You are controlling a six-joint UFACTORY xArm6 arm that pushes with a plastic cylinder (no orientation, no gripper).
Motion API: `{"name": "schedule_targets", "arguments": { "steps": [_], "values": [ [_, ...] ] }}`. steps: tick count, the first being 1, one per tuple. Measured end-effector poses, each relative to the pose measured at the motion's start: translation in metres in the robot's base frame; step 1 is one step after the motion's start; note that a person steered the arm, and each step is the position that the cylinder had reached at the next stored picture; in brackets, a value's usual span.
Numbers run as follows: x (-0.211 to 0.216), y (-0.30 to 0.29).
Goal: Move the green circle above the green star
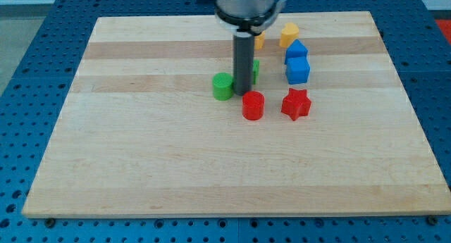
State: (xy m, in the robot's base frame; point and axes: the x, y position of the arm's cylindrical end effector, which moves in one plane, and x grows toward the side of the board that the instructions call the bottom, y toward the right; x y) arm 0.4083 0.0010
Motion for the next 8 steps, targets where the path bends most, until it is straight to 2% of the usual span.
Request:
{"name": "schedule_targets", "arguments": {
  "steps": [2, 3, 4, 5, 6, 8],
  "values": [
    [0.007, -0.082],
    [0.031, -0.107],
    [0.032, -0.139],
    [0.013, -0.137],
    [-0.022, -0.104],
    [-0.048, -0.071]
  ]
}}
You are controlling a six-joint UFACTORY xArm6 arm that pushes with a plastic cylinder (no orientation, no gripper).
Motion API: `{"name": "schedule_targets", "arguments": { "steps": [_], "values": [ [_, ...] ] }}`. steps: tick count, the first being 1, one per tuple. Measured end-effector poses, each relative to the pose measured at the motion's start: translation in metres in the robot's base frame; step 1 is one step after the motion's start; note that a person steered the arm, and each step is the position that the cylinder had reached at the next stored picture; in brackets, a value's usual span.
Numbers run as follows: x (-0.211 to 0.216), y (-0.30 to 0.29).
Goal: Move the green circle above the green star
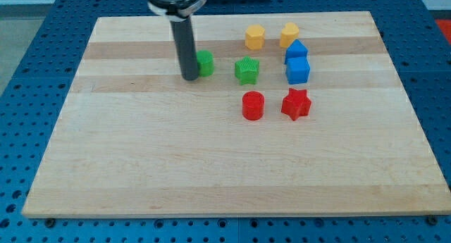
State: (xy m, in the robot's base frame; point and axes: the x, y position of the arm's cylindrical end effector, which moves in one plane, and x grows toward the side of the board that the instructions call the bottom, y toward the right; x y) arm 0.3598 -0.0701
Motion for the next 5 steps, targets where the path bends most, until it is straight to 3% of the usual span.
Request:
{"name": "schedule_targets", "arguments": {
  "steps": [1, 2, 3, 5],
  "values": [
    [-0.021, 0.023],
    [-0.047, -0.006],
    [-0.061, 0.015],
    [-0.061, 0.049]
  ]
}}
